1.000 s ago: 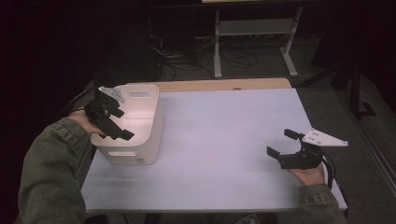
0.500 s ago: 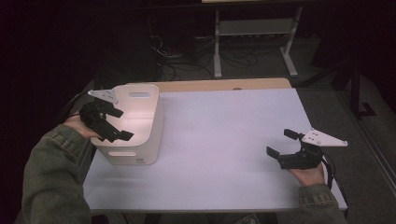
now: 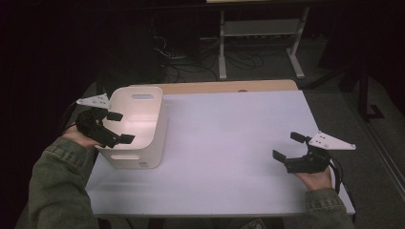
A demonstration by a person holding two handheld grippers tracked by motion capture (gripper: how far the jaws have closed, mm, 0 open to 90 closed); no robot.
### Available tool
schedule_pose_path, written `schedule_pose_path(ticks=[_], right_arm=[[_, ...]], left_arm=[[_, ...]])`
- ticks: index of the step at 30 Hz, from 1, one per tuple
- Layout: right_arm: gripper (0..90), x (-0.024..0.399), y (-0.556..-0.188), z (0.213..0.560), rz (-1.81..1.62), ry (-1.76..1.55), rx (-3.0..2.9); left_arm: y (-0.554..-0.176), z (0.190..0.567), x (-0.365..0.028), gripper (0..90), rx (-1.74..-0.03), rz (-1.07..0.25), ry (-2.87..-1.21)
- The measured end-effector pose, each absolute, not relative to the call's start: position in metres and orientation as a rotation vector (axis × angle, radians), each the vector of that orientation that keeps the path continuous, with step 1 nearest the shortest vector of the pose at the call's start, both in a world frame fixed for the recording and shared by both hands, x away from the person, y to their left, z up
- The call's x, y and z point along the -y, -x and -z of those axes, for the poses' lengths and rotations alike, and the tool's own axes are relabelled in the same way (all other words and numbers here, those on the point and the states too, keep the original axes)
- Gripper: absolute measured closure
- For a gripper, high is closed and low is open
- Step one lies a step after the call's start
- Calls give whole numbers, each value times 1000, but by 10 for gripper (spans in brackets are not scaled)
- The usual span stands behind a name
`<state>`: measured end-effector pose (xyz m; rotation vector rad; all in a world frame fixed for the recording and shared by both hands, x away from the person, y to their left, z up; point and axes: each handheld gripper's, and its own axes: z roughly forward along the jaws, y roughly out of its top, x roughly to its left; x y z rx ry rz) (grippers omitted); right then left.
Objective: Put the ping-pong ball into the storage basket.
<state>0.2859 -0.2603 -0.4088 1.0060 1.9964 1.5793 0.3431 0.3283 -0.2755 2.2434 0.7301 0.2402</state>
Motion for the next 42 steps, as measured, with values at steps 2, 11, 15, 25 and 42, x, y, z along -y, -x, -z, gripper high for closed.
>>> schedule_pose_path(ticks=[2, 11, 15, 25, 42], right_arm=[[0, 260, -286, 409, -1579, -1006, -1997], [0, 260, -286, 409, -1578, -1006, -1999], [0, 260, -286, 409, -1578, -1004, -1998], [0, 260, -286, 409, -1578, -1007, -1998], [0, 260, -286, 409, -1573, -1003, -2001]], left_arm=[[-341, 276, -330, 0, -738, -250, -2215], [-334, 283, -335, 0, -758, -267, -2136], [-331, 283, -334, 0, -754, -287, -2114], [-326, 288, -331, 0, -738, -305, -2037], [-314, 305, -331, 0, -753, -394, -1868]])
